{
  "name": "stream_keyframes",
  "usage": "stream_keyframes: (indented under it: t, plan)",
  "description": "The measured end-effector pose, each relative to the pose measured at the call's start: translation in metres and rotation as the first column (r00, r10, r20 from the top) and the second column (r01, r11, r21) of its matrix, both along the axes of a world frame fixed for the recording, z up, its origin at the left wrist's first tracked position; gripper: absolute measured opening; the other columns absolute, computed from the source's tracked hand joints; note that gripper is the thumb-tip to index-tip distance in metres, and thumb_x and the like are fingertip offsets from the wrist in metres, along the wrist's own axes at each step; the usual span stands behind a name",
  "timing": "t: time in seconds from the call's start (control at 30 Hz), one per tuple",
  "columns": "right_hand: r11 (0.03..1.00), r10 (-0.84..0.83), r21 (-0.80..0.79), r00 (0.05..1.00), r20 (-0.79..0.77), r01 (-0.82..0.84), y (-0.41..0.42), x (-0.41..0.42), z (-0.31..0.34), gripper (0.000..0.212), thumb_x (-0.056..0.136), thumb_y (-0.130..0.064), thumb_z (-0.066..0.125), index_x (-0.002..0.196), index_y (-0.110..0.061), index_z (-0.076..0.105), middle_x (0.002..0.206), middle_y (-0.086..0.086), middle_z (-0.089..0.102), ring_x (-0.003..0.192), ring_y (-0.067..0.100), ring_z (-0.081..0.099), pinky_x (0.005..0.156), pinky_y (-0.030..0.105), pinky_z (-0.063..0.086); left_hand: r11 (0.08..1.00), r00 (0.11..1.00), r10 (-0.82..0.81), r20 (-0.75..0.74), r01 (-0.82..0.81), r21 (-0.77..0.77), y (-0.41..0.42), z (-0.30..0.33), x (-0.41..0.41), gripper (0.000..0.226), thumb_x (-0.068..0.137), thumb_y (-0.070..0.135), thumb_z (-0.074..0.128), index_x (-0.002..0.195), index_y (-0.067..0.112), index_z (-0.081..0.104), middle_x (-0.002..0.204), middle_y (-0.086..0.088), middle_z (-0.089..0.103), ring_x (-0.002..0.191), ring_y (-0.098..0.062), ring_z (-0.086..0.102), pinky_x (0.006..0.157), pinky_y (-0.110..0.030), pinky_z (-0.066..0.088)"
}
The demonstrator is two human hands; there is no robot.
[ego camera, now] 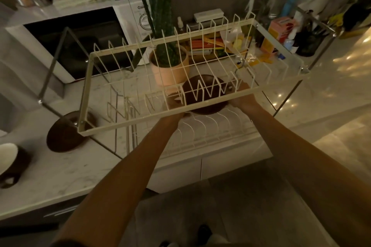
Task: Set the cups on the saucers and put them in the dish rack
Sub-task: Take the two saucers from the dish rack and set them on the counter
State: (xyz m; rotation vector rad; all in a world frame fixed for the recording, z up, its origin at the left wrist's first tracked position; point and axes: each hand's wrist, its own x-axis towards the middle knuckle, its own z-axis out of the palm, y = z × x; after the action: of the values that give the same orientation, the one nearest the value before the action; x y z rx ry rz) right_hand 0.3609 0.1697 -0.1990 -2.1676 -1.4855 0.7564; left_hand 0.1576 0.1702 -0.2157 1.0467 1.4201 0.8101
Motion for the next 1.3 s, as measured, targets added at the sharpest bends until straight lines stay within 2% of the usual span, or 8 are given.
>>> stream_keyframes:
  t: [0.1,0.33,0.43,0.6,0.7,0.93,1.13,1.3]
  plan:
    - [0.995,-0.006,0.097,0.999,0.036,0.003,-0.001,-0.010,-0.001,0.017,0.097,-0.017,0.051,0.090,-0.008,0.064,0.106,0.025,0.070,0.105,0.041,0.065,0.086,0.042,0.050,0.995,0.996,0.091,0.009,-0.091,0.048,-0.005,0.012,0.003,0.009,0.095,0.013,0.054,0.100,0.013,0.061,0.089,-0.005,0.069,0.064,-0.011,0.066,0.045,-0.019,0.054]
    - [0.995,-0.003,0.104,1.000,-0.003,0.003,-0.039,-0.034,0.004,0.031,0.095,-0.025,0.055,0.108,-0.002,0.071,0.095,0.022,0.074,0.087,0.039,0.070,0.082,0.045,0.058,0.997,0.991,0.076,-0.114,-0.075,0.009,-0.040,0.016,-0.028,0.039,0.093,0.001,0.050,0.131,0.006,0.053,0.118,-0.019,0.065,0.091,-0.030,0.070,0.053,-0.026,0.059]
    - [0.997,0.017,0.071,1.000,0.000,-0.017,-0.059,-0.045,0.008,0.029,0.093,-0.022,0.055,0.103,-0.001,0.073,0.087,0.021,0.074,0.076,0.038,0.071,0.075,0.048,0.060,0.999,0.994,0.038,-0.104,-0.036,0.016,-0.061,0.018,-0.041,0.042,0.094,0.002,0.050,0.136,0.008,0.047,0.118,-0.019,0.065,0.085,-0.026,0.069,0.058,-0.029,0.059]
    - [0.999,0.032,0.036,0.999,0.042,-0.034,-0.096,-0.061,0.013,0.027,0.092,-0.023,0.055,0.096,-0.004,0.074,0.080,0.017,0.076,0.063,0.028,0.072,0.060,0.035,0.059,0.999,0.995,-0.037,-0.090,0.039,0.024,-0.108,0.021,-0.066,0.038,0.096,0.007,0.051,0.134,0.007,0.047,0.109,-0.014,0.066,0.075,-0.016,0.068,0.055,-0.024,0.059]
    - [0.999,0.050,-0.011,0.997,-0.053,-0.051,-0.113,-0.072,0.015,0.026,0.091,-0.021,0.057,0.096,-0.002,0.074,0.078,0.018,0.076,0.062,0.028,0.074,0.062,0.041,0.063,0.998,0.993,-0.048,-0.110,0.051,0.026,-0.131,0.020,-0.084,0.039,0.096,0.006,0.051,0.135,0.008,0.047,0.112,-0.015,0.067,0.077,-0.017,0.069,0.055,-0.023,0.059]
    - [0.975,0.101,-0.171,0.971,-0.219,-0.140,-0.142,-0.101,0.018,0.023,0.092,-0.019,0.060,0.099,0.001,0.071,0.081,0.018,0.076,0.063,0.023,0.076,0.052,0.028,0.059,0.997,0.990,-0.069,-0.122,0.071,0.009,-0.171,0.017,-0.128,0.037,0.095,0.005,0.053,0.131,0.006,0.049,0.096,-0.007,0.065,0.073,-0.014,0.068,0.055,-0.026,0.057]
    - [0.894,0.221,-0.327,0.937,-0.270,-0.305,-0.155,-0.129,0.013,0.027,0.093,-0.015,0.061,0.112,0.002,0.068,0.087,0.016,0.077,0.068,0.020,0.077,0.053,0.024,0.059,0.992,0.979,-0.125,-0.164,0.119,-0.044,-0.203,0.015,-0.166,0.040,0.094,0.005,0.054,0.133,0.008,0.045,0.093,-0.004,0.065,0.075,-0.012,0.069,0.054,-0.022,0.058]
    - [0.833,0.289,-0.371,0.895,-0.340,-0.410,-0.159,-0.158,0.012,0.024,0.093,-0.016,0.063,0.104,0.005,0.069,0.086,0.016,0.077,0.074,0.023,0.077,0.060,0.028,0.061,0.990,0.974,-0.112,-0.199,0.093,-0.104,-0.218,0.015,-0.199,0.038,0.094,0.006,0.055,0.131,0.010,0.045,0.108,-0.012,0.065,0.081,-0.015,0.069,0.058,-0.024,0.060]
